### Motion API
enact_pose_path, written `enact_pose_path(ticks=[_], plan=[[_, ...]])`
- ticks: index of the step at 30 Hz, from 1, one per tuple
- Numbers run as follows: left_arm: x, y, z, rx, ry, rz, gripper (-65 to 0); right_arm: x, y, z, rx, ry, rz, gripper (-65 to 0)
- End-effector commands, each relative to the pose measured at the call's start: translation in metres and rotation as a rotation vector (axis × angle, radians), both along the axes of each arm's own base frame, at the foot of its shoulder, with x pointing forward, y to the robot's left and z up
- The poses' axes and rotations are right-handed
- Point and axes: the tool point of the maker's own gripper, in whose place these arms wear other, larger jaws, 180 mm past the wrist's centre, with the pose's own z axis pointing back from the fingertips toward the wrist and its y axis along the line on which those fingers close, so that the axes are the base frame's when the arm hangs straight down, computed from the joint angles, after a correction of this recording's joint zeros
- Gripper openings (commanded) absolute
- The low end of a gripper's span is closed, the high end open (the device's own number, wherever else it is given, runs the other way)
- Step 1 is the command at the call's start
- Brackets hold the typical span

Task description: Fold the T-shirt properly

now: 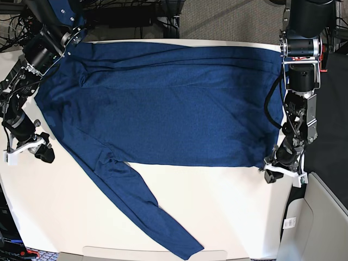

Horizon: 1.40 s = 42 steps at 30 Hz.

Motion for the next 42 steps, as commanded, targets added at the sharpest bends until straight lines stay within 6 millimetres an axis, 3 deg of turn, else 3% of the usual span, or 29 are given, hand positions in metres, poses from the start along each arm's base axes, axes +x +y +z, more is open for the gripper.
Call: enact_pose_path(ticks=[1,6,14,23,35,42], plan=[[0.01,0.01,0.02,0.013,-0.055,0.016,-45.4,0.01,-0.007,0.026,-0.014,-0.08,-0.007,-46.0],[0.002,0.021,-0.006,0.003,-0.002,0.06,-45.3,0.014,-0.007,0.03,-0.013,-0.092,-0.007,-46.0],[-0.009,0.033,-0.03,0.004,0.023,0.113,-45.3,0.014,-0.007,0.03,-0.013,-0.092,-0.007,-46.0],[-0.027,0.031,-0.056,-0.003,0.089,0.112,-45.3,0.013,-0.007,0.031,-0.012,-0.093,-0.007,-46.0],[-0.026,-0.001,-0.044,-0.023,0.084,0.018,-45.2,0.013,-0.006,0.03,-0.012,-0.092,-0.003,-46.0],[-0.031,-0.012,-0.053,-0.042,0.14,-0.011,-45.7,0.013,-0.006,0.031,-0.012,-0.093,-0.003,-46.0]])
